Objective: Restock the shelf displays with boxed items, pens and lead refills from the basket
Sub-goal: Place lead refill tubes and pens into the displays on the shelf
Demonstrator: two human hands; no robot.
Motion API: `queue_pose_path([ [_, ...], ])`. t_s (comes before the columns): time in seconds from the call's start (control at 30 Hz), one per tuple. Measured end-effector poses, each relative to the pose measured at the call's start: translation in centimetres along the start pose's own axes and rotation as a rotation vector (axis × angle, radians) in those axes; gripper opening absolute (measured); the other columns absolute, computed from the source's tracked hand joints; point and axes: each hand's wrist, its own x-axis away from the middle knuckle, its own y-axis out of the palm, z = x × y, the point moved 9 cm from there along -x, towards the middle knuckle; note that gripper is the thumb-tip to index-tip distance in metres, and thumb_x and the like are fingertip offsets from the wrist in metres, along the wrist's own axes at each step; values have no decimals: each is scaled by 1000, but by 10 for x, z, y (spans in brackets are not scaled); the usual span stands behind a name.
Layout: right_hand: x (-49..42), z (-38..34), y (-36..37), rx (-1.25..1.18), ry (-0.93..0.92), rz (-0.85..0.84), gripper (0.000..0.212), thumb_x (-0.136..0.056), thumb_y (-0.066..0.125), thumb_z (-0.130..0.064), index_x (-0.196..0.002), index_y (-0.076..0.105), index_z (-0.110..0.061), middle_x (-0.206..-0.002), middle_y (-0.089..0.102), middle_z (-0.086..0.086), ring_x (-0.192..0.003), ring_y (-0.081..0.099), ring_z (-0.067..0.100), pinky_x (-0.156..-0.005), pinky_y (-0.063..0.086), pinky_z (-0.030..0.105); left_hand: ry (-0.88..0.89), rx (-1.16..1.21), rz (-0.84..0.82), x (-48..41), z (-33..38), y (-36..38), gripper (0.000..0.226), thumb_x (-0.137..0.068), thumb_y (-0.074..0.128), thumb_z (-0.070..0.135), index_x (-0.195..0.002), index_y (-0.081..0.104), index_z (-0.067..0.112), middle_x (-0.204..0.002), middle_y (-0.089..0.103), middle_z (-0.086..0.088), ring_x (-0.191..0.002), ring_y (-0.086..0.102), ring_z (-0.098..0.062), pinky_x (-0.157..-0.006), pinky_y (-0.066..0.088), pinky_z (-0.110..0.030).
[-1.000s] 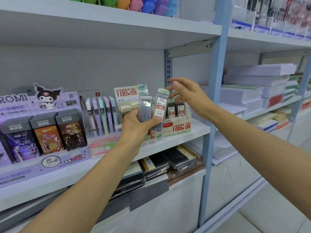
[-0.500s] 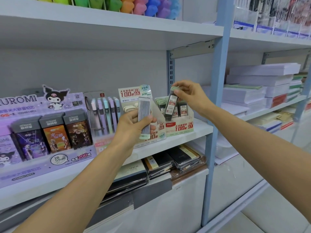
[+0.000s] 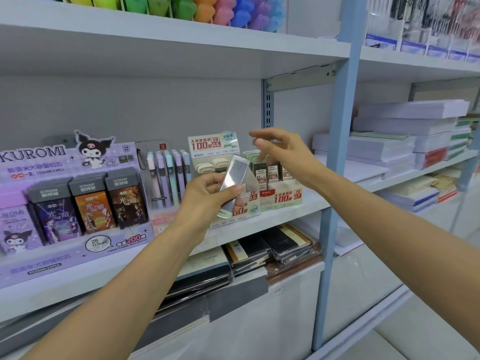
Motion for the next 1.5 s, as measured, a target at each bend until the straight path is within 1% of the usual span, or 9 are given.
queue_pose_path([
  [0.13,16,-6,32,-171,33,-338,31,-89,67,-23,-120,67,-25,-123,66,-6,-109,65,18,-90,55,27,-24,32,-33,2,3,7,40,-76,76,9,-112,60,8,-82,76,-9,-62,71,-16,-55,55,-22],
  [0.27,26,-2,29,-168,29,-375,30,-86,69,-15,-116,69,-22,-118,69,-4,-107,65,18,-91,54,29,-126,157,-70,3,5,10,41,-80,72,13,-117,59,6,-84,75,-13,-64,70,-17,-55,56,-22],
  [0.43,34,3,18,-161,35,-256,17,-94,60,-16,-107,71,-12,-85,72,1,-73,62,12,-70,53,23,-117,357,-292,9,16,25,67,-77,65,54,-122,58,6,-112,70,-17,-99,70,-28,-75,58,-29],
  [0.6,48,3,32,-157,102,-375,22,-97,53,-27,-102,71,-14,-91,73,2,-83,66,15,-76,52,28,87,-115,-72,4,22,9,19,-94,58,16,-108,66,6,-81,75,-5,-68,68,-10,-63,55,-18],
  [0.77,38,-22,31,-147,-11,-251,31,-97,56,-23,-126,61,-17,-115,69,2,-101,67,13,-81,55,27,171,-323,-98,10,22,22,10,-93,61,16,-94,71,14,-70,73,-4,-63,67,-11,-65,55,-23],
  [0.9,27,-28,15,-162,-11,-155,22,-96,55,-12,-117,60,-7,-105,69,5,-91,68,11,-76,54,21,404,-673,65,15,33,20,12,-91,63,30,-99,68,22,-90,70,7,-88,63,-8,-79,49,-25],
  [1.07,15,-11,-41,-101,26,232,13,-98,53,-12,-110,55,-10,-95,69,4,-81,66,5,-71,50,18,643,-1292,82,28,21,26,53,-92,57,36,-141,43,22,-146,43,2,-138,31,-17,-113,14,-34],
  [1.2,16,6,-34,-3,37,229,14,-99,52,-14,-112,52,-13,-103,70,11,-95,68,19,-82,56,32,602,-1541,2,27,-7,30,72,-93,52,41,-154,18,20,-160,20,1,-148,12,-17,-119,-11,-42],
  [1.5,10,26,-8,81,88,40,19,-98,53,-12,-116,51,-9,-99,71,6,-90,69,14,-77,58,27,613,-1612,-9,30,-9,31,76,-94,50,40,-155,9,20,-161,14,1,-149,9,-16,-117,-18,-43],
])
